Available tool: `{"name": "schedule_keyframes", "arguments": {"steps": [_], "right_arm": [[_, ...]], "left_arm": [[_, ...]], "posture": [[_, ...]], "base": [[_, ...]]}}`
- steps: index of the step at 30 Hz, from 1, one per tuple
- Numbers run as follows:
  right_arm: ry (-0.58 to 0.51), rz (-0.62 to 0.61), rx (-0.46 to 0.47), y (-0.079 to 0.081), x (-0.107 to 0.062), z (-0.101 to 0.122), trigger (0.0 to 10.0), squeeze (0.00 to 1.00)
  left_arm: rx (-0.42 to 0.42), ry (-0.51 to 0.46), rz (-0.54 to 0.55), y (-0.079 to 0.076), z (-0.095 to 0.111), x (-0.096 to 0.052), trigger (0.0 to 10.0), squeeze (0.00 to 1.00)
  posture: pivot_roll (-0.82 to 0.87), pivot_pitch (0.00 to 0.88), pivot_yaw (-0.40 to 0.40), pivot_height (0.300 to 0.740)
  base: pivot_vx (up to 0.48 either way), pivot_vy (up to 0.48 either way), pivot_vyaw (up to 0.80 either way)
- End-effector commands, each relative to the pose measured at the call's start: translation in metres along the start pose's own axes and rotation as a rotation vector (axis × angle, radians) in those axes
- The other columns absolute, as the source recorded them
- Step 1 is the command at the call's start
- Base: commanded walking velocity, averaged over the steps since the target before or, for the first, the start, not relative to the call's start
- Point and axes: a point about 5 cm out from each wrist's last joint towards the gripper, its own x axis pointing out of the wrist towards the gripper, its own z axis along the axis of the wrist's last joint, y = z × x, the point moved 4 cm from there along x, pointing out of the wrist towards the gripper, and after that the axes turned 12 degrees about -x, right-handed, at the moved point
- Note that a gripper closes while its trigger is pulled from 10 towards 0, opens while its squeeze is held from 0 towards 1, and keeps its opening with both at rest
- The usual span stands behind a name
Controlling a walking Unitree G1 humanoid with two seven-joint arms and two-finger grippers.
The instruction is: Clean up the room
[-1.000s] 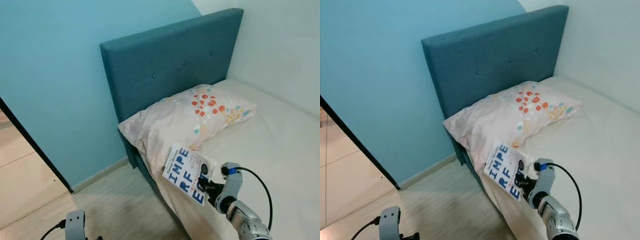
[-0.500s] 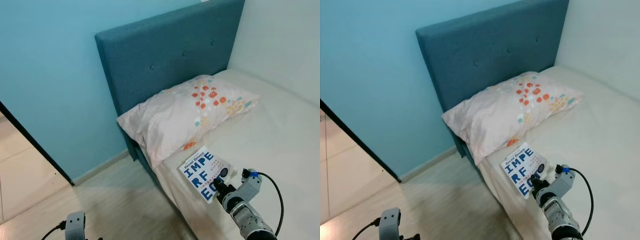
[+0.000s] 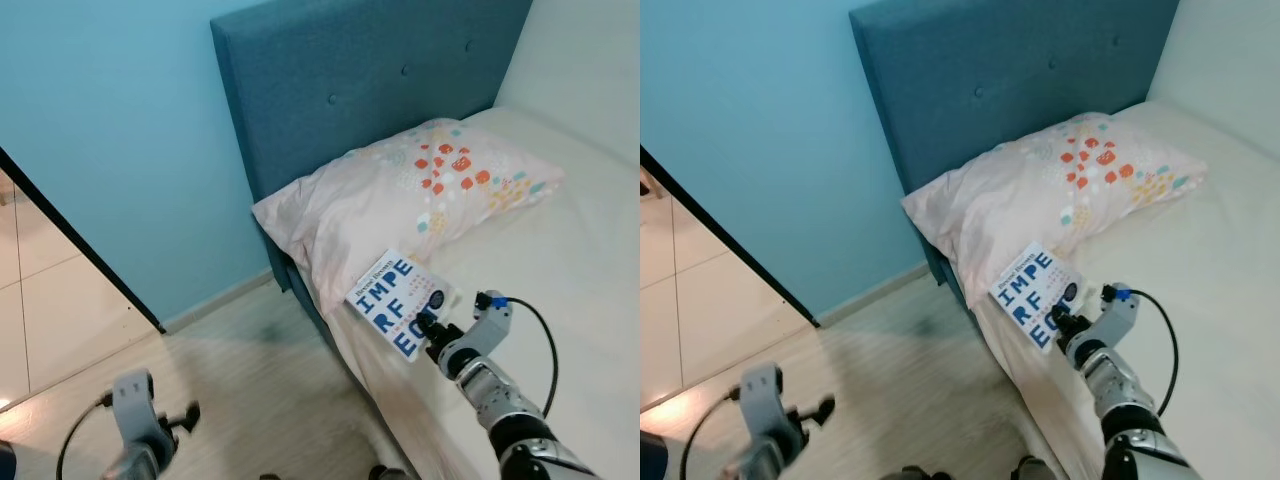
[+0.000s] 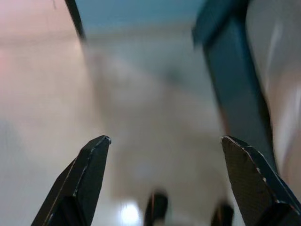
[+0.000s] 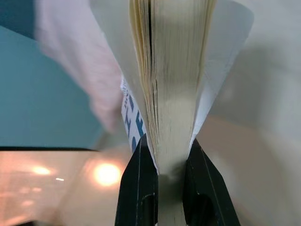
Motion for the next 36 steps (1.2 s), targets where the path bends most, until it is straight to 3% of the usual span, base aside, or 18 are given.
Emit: {"name": "schedule_keyframes", "arguments": {"steps": [1,7,19,23,28,36], "right_arm": [[0.042,-0.001,0.000,0.001,-0.001,-0.011,10.0,0.00],[0.038,-0.010,0.019,-0.003,-0.003,-0.013,10.0,0.00],[-0.071,0.002,0.077,-0.002,0.001,0.011,10.0,0.00],[-0.113,-0.015,0.104,-0.005,0.001,0.019,10.0,0.00],[-0.209,-0.027,0.206,-0.010,-0.001,0.037,10.0,0.00],[-0.237,-0.015,0.208,-0.011,-0.001,0.048,10.0,0.00]], "left_arm": [[-0.021,0.008,0.033,0.014,-0.005,-0.006,10.0,0.00],[-0.022,-0.005,0.005,0.009,0.000,-0.004,10.0,0.00],[-0.012,0.047,0.002,0.020,-0.023,-0.017,10.0,0.00],[-0.008,0.057,0.001,0.021,-0.026,-0.018,10.0,0.00],[-0.006,0.067,-0.008,0.020,-0.030,-0.019,10.0,0.00],[-0.007,0.070,-0.023,0.016,-0.031,-0.018,10.0,0.00]], "posture": [[-0.07,0.286,0.090,0.660],[-0.06,0.292,0.098,0.640],[-0.03,0.312,0.108,0.585],[-0.03,0.313,0.108,0.585],[-0.02,0.309,0.107,0.585],[-0.03,0.304,0.104,0.585]], "base": [[0.000,0.000,0.00],[0.000,0.000,0.00],[0.000,0.000,0.00],[0.000,0.000,0.00],[0.000,0.000,0.00],[0.000,0.000,0.00]]}}
